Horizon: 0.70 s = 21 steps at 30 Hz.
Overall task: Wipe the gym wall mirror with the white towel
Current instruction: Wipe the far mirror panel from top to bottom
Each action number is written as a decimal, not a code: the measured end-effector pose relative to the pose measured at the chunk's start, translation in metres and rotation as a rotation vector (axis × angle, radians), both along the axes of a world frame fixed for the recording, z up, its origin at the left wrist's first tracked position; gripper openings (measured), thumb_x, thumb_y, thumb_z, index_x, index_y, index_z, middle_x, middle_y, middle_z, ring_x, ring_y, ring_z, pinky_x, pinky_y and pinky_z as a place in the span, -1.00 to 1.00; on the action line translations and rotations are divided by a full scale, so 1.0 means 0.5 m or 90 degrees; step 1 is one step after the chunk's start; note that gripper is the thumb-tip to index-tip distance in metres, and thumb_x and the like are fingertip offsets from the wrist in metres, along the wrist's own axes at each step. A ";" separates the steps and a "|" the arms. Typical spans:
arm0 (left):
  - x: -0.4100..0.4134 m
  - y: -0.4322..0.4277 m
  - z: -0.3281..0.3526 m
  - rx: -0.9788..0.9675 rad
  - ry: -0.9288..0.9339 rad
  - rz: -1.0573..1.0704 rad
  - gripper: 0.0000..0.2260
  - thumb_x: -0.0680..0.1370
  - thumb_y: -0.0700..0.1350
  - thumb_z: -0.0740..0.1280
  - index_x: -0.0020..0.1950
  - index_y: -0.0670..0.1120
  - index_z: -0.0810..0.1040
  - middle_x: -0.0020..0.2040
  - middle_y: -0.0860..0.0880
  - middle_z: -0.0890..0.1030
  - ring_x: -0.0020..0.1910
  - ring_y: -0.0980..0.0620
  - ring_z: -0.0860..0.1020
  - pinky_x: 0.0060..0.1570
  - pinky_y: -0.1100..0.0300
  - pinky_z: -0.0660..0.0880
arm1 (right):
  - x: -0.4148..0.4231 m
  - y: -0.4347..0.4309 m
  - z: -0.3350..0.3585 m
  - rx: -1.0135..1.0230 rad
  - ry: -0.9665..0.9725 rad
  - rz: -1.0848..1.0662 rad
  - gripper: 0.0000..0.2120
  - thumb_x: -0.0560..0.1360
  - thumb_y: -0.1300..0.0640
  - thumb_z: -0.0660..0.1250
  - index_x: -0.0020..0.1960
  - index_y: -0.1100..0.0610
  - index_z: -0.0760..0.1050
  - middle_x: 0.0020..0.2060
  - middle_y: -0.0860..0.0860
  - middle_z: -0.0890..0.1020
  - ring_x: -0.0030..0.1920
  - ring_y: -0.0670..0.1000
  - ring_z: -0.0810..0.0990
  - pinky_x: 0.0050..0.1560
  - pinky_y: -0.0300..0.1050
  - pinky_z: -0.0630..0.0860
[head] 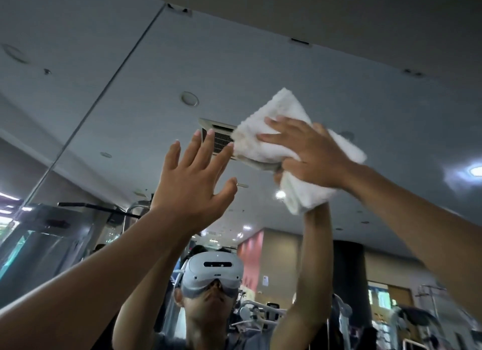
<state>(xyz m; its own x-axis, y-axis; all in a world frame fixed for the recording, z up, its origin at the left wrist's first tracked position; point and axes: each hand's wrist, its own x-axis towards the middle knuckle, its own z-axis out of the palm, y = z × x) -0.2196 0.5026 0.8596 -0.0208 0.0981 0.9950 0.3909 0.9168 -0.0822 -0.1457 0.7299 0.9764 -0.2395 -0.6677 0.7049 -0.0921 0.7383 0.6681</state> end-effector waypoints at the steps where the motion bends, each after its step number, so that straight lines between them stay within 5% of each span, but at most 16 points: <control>1: -0.001 0.000 0.001 0.001 0.000 -0.004 -0.34 0.53 0.30 -0.23 0.64 0.17 -0.12 0.65 -0.03 -0.18 0.61 0.01 -0.27 0.54 -0.06 -0.30 | 0.002 0.028 0.018 -0.025 0.017 -0.003 -0.37 0.42 -0.13 0.02 0.50 -0.36 0.17 0.58 -0.18 0.18 0.56 -0.07 0.12 0.42 0.30 0.11; 7: 0.000 0.002 0.000 0.007 0.001 0.008 -0.32 0.52 0.30 -0.25 0.64 0.16 -0.15 0.65 -0.02 -0.20 0.60 0.02 -0.28 0.54 -0.08 -0.31 | -0.031 -0.084 0.123 -0.514 0.147 -0.032 -0.50 0.57 -0.04 0.09 0.52 -0.17 0.23 0.53 -0.02 0.24 0.51 0.12 0.16 0.40 0.37 0.08; 12: 0.000 -0.002 -0.007 0.135 -0.023 0.018 -0.26 0.54 0.29 -0.20 0.64 -0.04 -0.20 0.64 -0.11 -0.22 0.61 -0.04 -0.27 0.55 -0.16 -0.26 | -0.049 -0.189 0.026 -0.222 0.081 -0.020 -0.47 0.61 -0.08 0.06 0.56 -0.28 0.10 0.61 -0.15 0.07 0.59 -0.01 0.00 0.45 0.32 -0.02; 15: -0.002 -0.005 -0.009 0.126 -0.031 0.019 -0.26 0.54 0.29 -0.21 0.64 -0.05 -0.21 0.64 -0.10 -0.24 0.61 -0.02 -0.28 0.56 -0.13 -0.26 | -0.023 -0.113 -0.033 -0.050 -0.010 0.020 -0.41 0.45 -0.19 -0.04 0.49 -0.42 0.14 0.59 -0.26 0.08 0.58 -0.12 0.01 0.45 0.24 -0.02; 17: -0.004 -0.018 -0.013 0.101 -0.026 0.015 -0.26 0.54 0.30 -0.23 0.64 -0.03 -0.23 0.64 -0.08 -0.25 0.60 0.00 -0.29 0.56 -0.09 -0.27 | -0.006 -0.051 -0.019 -0.074 -0.018 0.033 -0.41 0.39 -0.19 -0.06 0.42 -0.46 0.14 0.57 -0.27 0.13 0.57 -0.11 0.06 0.45 0.28 0.03; 21: -0.009 -0.068 -0.031 0.012 0.000 0.023 -0.27 0.53 0.32 -0.26 0.63 0.00 -0.20 0.64 -0.04 -0.20 0.61 0.04 -0.25 0.57 0.01 -0.22 | -0.023 -0.063 0.066 -0.345 0.104 0.019 -0.47 0.55 -0.02 0.06 0.50 -0.31 0.22 0.59 -0.15 0.16 0.57 0.01 0.09 0.43 0.40 0.01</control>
